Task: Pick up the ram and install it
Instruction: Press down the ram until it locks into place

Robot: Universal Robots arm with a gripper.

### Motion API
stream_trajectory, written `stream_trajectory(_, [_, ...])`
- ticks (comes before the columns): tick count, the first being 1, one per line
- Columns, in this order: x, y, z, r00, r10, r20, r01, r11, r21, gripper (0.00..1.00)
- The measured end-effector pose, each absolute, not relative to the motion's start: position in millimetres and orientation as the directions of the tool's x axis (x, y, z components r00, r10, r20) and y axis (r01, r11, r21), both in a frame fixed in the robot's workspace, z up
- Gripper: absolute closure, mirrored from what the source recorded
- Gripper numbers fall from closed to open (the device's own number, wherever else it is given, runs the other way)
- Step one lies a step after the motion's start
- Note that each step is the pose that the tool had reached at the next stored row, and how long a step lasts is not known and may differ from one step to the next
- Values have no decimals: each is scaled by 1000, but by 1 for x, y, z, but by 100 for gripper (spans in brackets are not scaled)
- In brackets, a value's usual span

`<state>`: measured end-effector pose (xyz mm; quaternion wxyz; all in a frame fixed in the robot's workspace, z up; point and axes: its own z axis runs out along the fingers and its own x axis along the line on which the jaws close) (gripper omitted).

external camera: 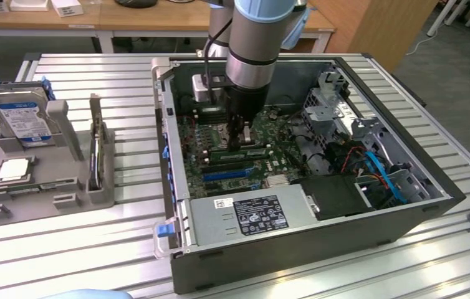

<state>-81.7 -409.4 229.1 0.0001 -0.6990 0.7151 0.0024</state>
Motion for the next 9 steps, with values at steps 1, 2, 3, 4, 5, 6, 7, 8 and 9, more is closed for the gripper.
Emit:
stream_trajectory(1, [-82,-409,229,-23,-1000,-3,-1000,23,3,90])
stream_trajectory(2, [-82,-409,229,-23,-1000,-3,-1000,23,2,90])
stream_trajectory(3, [-82,-409,228,-23,-1000,-3,-1000,23,2,90])
stream_trajectory(4, [-82,-409,228,-23,-1000,-3,-1000,23,1,90])
stream_trajectory(5, [-82,-409,228,-23,-1000,-3,-1000,23,1,90])
stream_trajectory(6, [-82,-409,228,-23,-1000,-3,-1000,23,1,90])
stream_trajectory(7, [-82,-409,228,-23,-1000,-3,-1000,23,1,90])
stream_trajectory(8, [-82,-409,228,-23,-1000,-3,-1000,23,0,90])
stream_trajectory(9, [-82,-409,228,-23,-1000,-3,-1000,23,0,90])
